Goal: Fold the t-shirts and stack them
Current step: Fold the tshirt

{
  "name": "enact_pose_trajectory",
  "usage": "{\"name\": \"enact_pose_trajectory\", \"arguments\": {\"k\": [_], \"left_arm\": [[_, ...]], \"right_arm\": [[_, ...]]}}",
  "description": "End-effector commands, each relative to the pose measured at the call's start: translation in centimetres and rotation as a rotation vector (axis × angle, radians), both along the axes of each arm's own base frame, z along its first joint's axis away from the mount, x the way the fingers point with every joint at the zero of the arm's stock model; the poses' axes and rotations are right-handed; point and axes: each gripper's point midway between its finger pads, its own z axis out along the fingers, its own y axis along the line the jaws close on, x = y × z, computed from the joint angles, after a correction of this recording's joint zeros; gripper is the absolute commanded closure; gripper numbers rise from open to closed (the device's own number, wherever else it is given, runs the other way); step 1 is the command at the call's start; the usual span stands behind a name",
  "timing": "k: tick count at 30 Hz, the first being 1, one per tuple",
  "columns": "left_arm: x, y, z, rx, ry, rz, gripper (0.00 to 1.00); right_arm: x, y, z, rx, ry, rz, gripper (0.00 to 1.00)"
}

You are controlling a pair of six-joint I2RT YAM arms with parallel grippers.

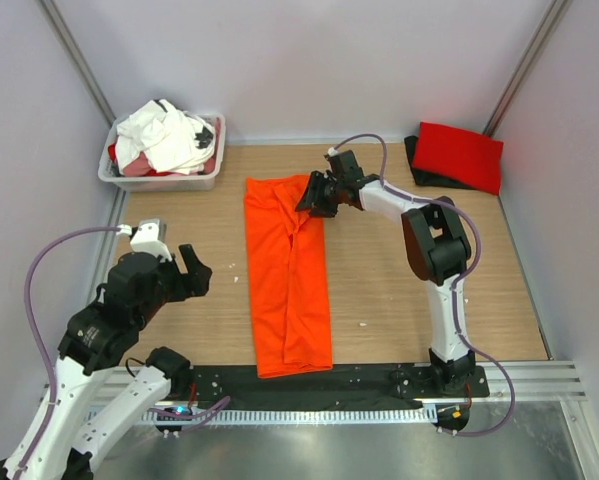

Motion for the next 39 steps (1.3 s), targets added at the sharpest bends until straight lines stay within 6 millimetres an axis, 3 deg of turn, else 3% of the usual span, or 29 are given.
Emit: {"name": "enact_pose_trajectory", "arguments": {"k": [1,5,10,16,20,23,25,26,28,29,32,37,39], "left_arm": [[1.0,0.2,0.9,-0.015,-0.043,0.042,0.2],[1.0,0.3,0.7,-0.007,-0.034,0.05,0.2],[1.0,0.5,0.7,-0.006,-0.035,0.061,0.2],[0.9,0.8,0.9,-0.009,-0.049,0.073,0.2],[1.0,0.9,0.9,-0.009,-0.051,0.081,0.2],[1.0,1.0,0.9,-0.006,-0.048,0.086,0.2],[1.0,1.1,0.7,-0.002,-0.044,0.091,0.2],[1.1,1.0,0.7,-0.002,-0.044,0.091,0.2],[1.1,1.0,0.6,0.001,-0.039,0.091,0.2],[1.1,1.0,0.6,0.001,-0.037,0.089,0.2],[1.1,1.0,0.5,0.002,-0.035,0.093,0.2],[1.2,1.1,0.5,0.006,-0.03,0.097,0.21],[1.3,0.9,0.4,0.007,-0.026,0.093,0.21]], "right_arm": [[1.0,1.5,1.7,0.068,-0.042,0.021,0.47],[0.9,1.8,1.6,0.086,-0.029,0.025,0.49],[0.6,3.1,2.8,0.159,-0.027,0.039,0.5],[-0.6,7.1,4.4,0.248,-0.032,0.115,0.5],[-2.7,10.7,3.8,0.266,-0.008,0.198,0.5],[-3.3,11.5,4.0,0.279,-0.002,0.231,0.51],[-2.9,10.7,4.3,0.257,-0.022,0.231,0.5],[-2.6,10.1,5.4,0.249,-0.049,0.228,0.5],[-1.5,8.0,5.8,0.214,-0.068,0.194,0.5],[-1.1,7.3,7.1,0.211,-0.095,0.184,0.5],[-0.3,5.1,7.3,0.106,-0.129,0.148,0.49],[0.2,2.2,4.3,-0.118,-0.118,0.085,0.49],[-0.4,2.1,2.4,-0.198,-0.093,0.11,0.5]]}}
